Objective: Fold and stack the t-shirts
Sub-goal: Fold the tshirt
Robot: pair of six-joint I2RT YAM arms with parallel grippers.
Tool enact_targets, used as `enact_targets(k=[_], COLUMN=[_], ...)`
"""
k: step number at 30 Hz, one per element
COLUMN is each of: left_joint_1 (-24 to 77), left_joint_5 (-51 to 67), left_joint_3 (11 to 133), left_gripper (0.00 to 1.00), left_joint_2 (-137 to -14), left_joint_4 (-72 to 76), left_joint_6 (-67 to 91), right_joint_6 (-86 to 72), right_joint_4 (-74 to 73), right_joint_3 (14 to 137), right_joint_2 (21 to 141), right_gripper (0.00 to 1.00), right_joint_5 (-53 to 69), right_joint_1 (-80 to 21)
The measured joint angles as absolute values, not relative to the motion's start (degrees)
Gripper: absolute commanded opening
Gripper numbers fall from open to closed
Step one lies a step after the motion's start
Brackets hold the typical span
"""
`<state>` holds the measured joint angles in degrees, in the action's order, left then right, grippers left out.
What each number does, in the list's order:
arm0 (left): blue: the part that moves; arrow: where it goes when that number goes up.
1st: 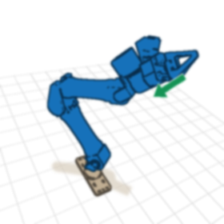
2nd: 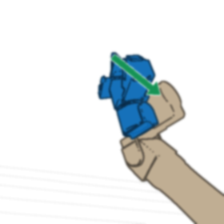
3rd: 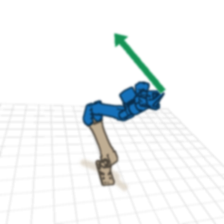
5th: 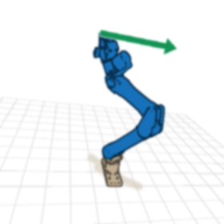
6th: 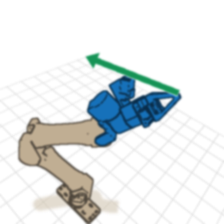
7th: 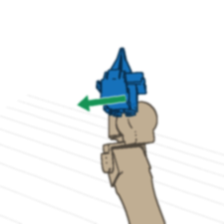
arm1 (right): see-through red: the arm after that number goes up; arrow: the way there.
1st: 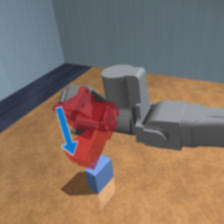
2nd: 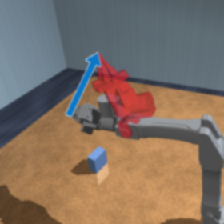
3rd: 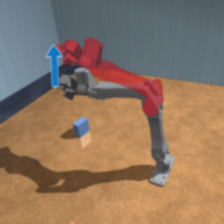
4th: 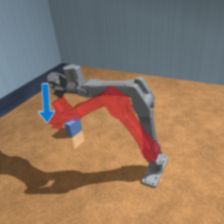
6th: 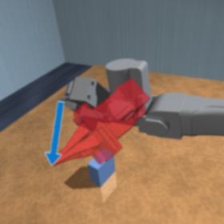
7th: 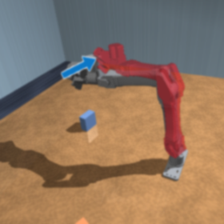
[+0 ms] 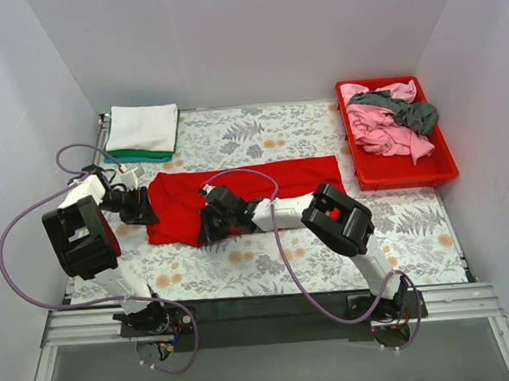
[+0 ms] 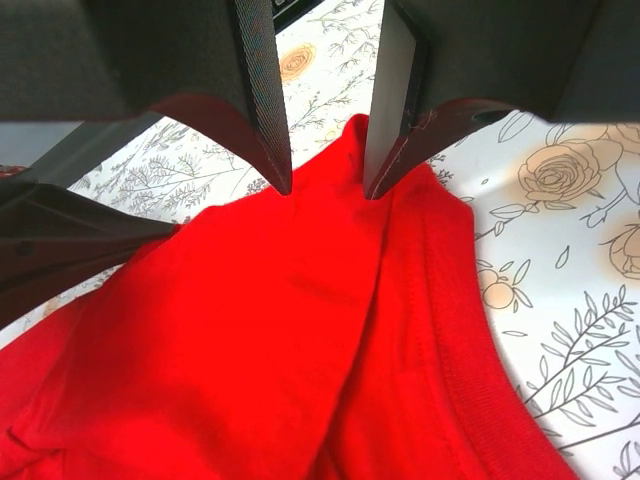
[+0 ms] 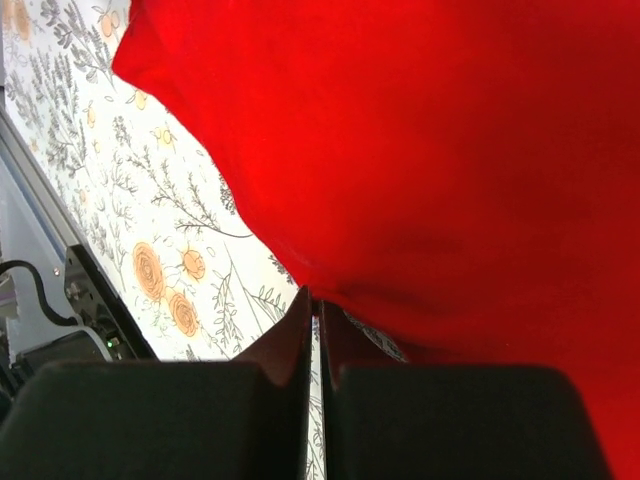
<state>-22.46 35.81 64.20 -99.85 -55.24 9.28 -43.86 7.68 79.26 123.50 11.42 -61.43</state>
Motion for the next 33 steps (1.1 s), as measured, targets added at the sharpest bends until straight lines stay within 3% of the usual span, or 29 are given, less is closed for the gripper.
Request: enact_targets(k=[17, 33], left_joint_1=[-21.4, -20.7], left_joint_5=[31.7, 29.1], left_joint_3=[62.2, 62.2], left_gripper=[0.33, 0.41], left_joint_2=[-103.2, -103.3], left_joint_4=[-53.8, -53.0], left_joint_6=[10.8, 15.6], right_joint_6=[-42.7, -43.4], right_joint_4=[6.9, 7.0], right_joint_3=[80.2, 80.1], right_joint_2=[123.5, 123.5], right_gripper=[0.01, 0.01], right_joint_5=[15.4, 16.0], right_joint_1=[-58.8, -59.3])
